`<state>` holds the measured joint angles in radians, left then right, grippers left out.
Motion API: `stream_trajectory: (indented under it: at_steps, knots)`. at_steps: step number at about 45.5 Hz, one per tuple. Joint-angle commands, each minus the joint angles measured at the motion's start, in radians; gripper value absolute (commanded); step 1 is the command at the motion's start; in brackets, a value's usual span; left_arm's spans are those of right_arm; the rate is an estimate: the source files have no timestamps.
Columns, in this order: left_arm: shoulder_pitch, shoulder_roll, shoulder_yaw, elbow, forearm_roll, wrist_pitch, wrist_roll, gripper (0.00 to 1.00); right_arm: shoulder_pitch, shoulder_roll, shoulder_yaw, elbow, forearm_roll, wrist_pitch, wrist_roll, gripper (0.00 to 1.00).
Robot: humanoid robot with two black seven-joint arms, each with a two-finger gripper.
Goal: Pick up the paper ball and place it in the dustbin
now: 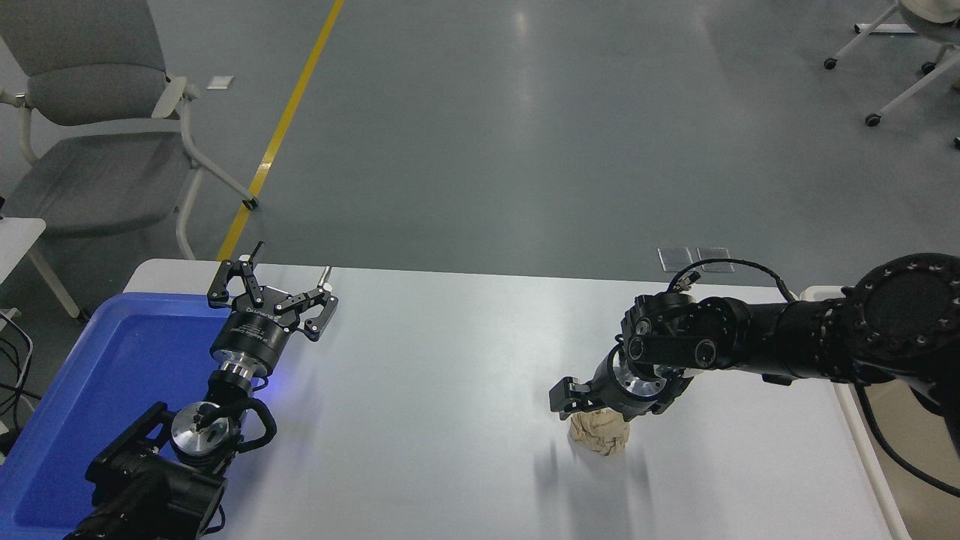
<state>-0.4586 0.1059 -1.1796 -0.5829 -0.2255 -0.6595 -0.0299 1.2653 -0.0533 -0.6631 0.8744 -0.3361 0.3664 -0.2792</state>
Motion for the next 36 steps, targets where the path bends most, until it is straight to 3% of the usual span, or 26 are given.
stream_trajectory:
  at_steps: [1,36]
  knots:
    - [0.000,0.000,0.000,0.000,0.000,0.000,0.001,0.99,-0.023,0.000,0.000,-0.003,-0.043,-0.027,0.000,1.00]
    - [0.000,0.000,0.000,0.000,0.000,0.000,0.001,0.99,-0.043,0.000,-0.015,0.002,-0.081,-0.056,-0.002,1.00]
